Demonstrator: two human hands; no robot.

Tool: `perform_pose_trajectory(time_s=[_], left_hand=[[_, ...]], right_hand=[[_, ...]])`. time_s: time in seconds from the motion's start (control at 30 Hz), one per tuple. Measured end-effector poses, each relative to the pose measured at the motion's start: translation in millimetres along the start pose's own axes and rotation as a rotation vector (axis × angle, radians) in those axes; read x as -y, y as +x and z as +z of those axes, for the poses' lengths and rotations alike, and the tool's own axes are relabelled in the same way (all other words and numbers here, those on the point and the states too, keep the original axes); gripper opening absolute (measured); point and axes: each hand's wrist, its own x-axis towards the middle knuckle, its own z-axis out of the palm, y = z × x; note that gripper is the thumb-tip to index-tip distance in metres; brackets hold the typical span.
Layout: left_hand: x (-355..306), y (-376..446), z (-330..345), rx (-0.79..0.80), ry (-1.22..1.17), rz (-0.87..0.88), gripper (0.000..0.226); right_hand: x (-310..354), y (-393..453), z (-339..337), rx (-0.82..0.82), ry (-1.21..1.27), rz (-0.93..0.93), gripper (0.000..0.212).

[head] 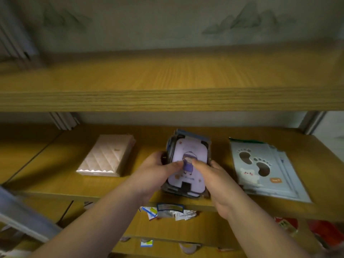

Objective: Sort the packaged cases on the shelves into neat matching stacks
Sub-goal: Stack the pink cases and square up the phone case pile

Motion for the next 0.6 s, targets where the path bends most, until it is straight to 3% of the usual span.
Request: perform_pose_trajectory(time_s=[0.07,0.2,0.3,0.47,0.6], left_hand=[[6,-3,-1,0.026,0.023,0.106,0.041],[15,-5,-6,0.030,0.111,0.383,0.053],[26,1,-4,0.011,0.224,0.531,0.065],[40,9,-1,0.046,0.262,0.579,0.069],[44,14,-4,0.048,0.279,0.553,0.065]], right_hand=[[3,1,1,0.021,-0.001,0.006,0.062],[9,2,0,0.030,-0.234,-0.315,0.034],[0,5,-1,-0.048,-0.477,-0.513,0.037],[-18,6,-2,-0.067,-0.637,-0.533,0.056],[-17,6,-2,-0.041,-0.583,-0.541,0.046]])
